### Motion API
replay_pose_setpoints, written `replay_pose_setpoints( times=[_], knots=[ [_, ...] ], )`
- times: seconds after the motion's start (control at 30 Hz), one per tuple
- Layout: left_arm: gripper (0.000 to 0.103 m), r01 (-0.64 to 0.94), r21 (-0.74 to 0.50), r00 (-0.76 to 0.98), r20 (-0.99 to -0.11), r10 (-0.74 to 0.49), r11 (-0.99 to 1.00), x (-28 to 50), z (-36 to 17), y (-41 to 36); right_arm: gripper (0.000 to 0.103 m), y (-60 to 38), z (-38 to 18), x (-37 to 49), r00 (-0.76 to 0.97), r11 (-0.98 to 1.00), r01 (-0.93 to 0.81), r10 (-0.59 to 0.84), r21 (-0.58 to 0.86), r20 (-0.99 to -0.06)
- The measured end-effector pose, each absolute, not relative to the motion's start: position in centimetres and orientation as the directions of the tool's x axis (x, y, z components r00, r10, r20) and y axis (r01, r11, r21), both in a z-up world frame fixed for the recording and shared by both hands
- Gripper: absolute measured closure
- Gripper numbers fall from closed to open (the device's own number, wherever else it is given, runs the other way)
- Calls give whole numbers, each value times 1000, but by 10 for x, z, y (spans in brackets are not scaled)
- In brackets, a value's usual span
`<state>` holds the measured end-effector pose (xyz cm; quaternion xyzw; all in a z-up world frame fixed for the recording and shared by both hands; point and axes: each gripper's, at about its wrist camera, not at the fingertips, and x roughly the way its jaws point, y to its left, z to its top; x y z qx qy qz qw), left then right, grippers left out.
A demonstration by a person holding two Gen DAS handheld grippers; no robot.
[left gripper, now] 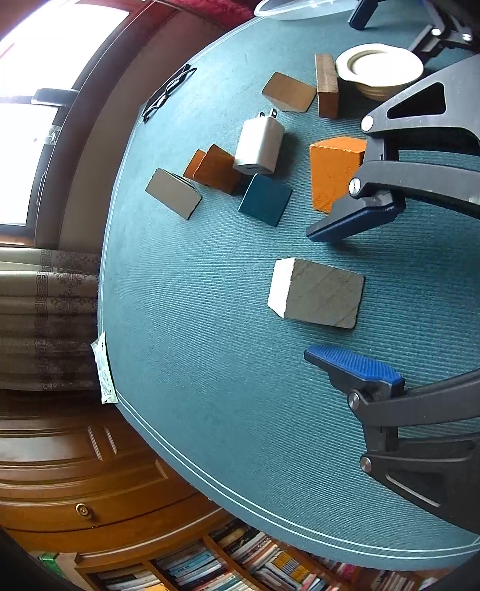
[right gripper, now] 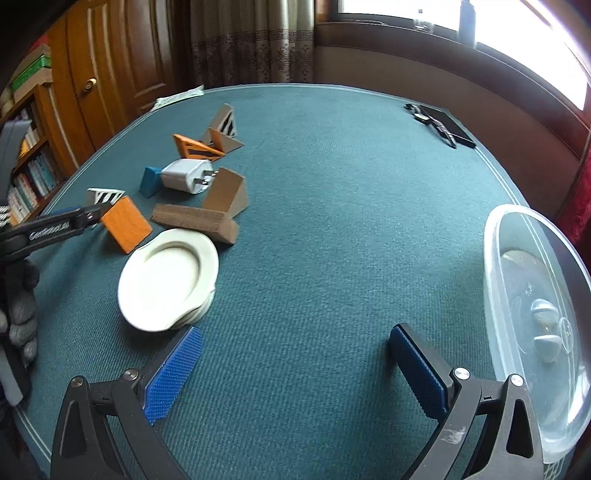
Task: Organize rigid objects
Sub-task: 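Grasp the pale wooden wedge with the left gripper while the right gripper grasps the white plate, then carry the pale wedge and white plate to the clear bowl with both grippers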
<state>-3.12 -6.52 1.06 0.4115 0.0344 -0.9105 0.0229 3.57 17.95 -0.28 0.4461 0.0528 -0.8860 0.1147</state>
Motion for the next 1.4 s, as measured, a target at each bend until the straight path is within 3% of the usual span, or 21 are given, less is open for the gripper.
replay_pose_setpoints(
  times=[0.1,0.17,0.3,0.6,0.87,0.97,1.1,1.13,1.17,1.2,1.4],
  knots=[
    [51,59,-36,-663,-748,-12,-998,-33,10,-62,0,174,-2,40,-564,-955,297,-193,21,-803],
    [61,50,-35,-667,-745,-7,-998,-33,11,-60,0,169,-1,41,-548,-945,321,-233,56,-804],
    [70,52,-47,-672,-741,0,-998,-33,11,-61,0,159,1,34,-521,-938,332,-273,103,-809],
    [71,53,-70,-676,-737,16,-996,-32,11,-62,2,132,2,17,-519,-929,363,-267,73,-812],
    [69,58,-64,-674,-739,8,-996,-33,11,-63,33,136,4,21,-556,-941,335,-238,47,-797],
    [60,45,-67,-673,-739,19,-997,-34,11,-60,34,139,6,24,-557,-942,330,-244,58,-794],
    [59,44,-54,-673,-740,10,-998,-35,10,-56,34,145,9,33,-562,-939,337,-255,63,-787],
    [60,45,-62,-674,-738,16,-997,-35,11,-57,34,147,11,37,-567,-939,337,-258,65,-783],
    [70,52,-73,-677,-736,19,-996,-35,11,-59,34,149,13,40,-571,-939,336,-260,68,-779],
    [72,58,-92,-681,-732,28,-994,-34,12,-62,34,152,15,43,-576,-940,333,-262,70,-774],
    [72,65,-145,-706,-706,57,-987,-26,16,-69,34,175,26,56,-610,-951,293,-263,96,-747]
  ],
)
